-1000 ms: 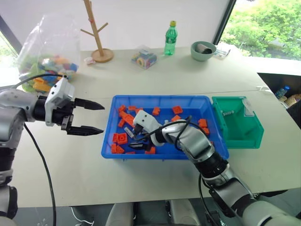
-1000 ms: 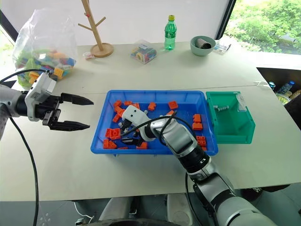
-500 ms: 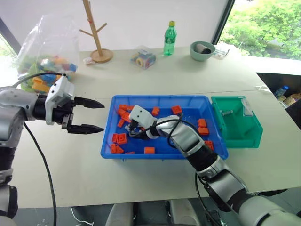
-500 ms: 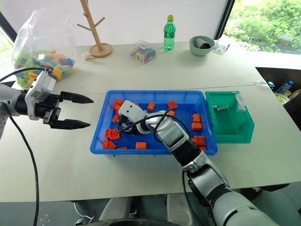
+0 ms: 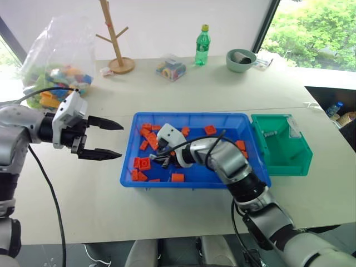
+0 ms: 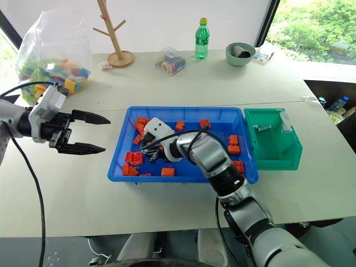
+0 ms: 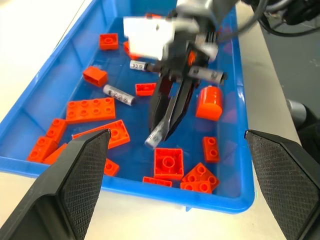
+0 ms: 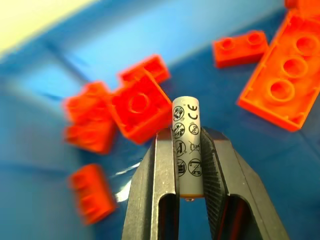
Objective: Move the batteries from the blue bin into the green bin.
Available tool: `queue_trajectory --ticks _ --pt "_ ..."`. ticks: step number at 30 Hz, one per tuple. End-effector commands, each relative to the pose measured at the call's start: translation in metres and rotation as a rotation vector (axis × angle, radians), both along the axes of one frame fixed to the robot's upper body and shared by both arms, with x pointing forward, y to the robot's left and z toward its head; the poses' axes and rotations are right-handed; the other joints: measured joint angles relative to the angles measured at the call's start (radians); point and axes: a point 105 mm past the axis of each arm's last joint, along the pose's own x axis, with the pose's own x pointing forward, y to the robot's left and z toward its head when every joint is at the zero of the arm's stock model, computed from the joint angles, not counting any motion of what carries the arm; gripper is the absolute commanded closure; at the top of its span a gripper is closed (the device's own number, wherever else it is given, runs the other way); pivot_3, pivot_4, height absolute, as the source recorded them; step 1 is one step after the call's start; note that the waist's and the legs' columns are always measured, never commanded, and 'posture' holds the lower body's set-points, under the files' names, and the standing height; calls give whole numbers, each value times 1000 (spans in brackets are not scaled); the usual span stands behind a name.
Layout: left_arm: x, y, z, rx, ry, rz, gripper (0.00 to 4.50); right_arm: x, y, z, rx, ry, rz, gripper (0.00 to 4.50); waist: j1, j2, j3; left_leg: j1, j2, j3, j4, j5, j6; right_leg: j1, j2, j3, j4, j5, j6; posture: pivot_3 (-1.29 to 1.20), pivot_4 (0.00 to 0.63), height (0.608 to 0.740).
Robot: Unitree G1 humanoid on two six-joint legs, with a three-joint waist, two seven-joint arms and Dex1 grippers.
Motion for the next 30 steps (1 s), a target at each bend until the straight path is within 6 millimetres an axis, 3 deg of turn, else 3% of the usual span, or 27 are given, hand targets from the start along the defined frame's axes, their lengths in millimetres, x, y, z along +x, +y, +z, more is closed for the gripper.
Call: queue_trajectory --ticks 1,5,9,14,16,17,19,25,27,30 --pt "0 -5 10 -9 -40 -30 0 1 -18 56 109 -115 5 4390 1 0 0 0 0 0 0 0 0 0 0 0 0 0 0 0 150 727" --pt "1 -11 13 -43 -47 -42 0 18 -80 84 61 -263 -158 4390 9 0 0 0 0 0 0 0 1 1 -1 -1 -1 0 0 0 150 727" --pt "1 -14 12 -53 -49 -55 0 18 -196 92 -134 -342 -428 4390 28 0 0 -1 0 0 -1 -2 3 2 -1 -1 -5 0 0 0 150 727" --pt "6 -15 13 -65 -61 -49 0 6 -284 94 -303 -374 -638 4390 20 0 1 -2 1 3 -1 -3 5 2 -1 0 -9 0 0 0 150 727" --pt "8 -15 14 -68 -65 -49 0 -1 -306 91 -345 -375 -683 4390 23 0 1 -1 1 3 -1 -3 5 3 0 0 -8 0 0 0 150 727" --pt "9 -16 14 -68 -66 -49 0 -3 -312 89 -347 -367 -694 4390 22 0 1 -1 1 3 -1 -3 5 3 0 0 -8 0 0 0 150 727" --pt "10 -17 14 -71 -69 -52 0 -6 -321 82 -323 -339 -741 3373 20 0 1 0 1 4 -1 -3 5 3 0 0 -8 0 0 0 150 727" --pt "13 -17 15 -71 -76 -55 0 0 -317 77 -320 -376 -746 548 25 0 1 0 1 4 0 -3 5 3 0 1 -8 0 0 0 150 727" --pt "14 -17 16 -72 -79 -54 0 2 -309 85 -265 -387 -724 548 27 0 1 0 1 4 0 -3 5 3 0 1 -8 0 0 0 150 727" --pt "14 -17 16 -73 -78 -53 0 6 -279 101 -144 -425 -634 548 23 0 1 0 1 4 0 -3 5 3 0 1 -8 0 0 0 150 727"
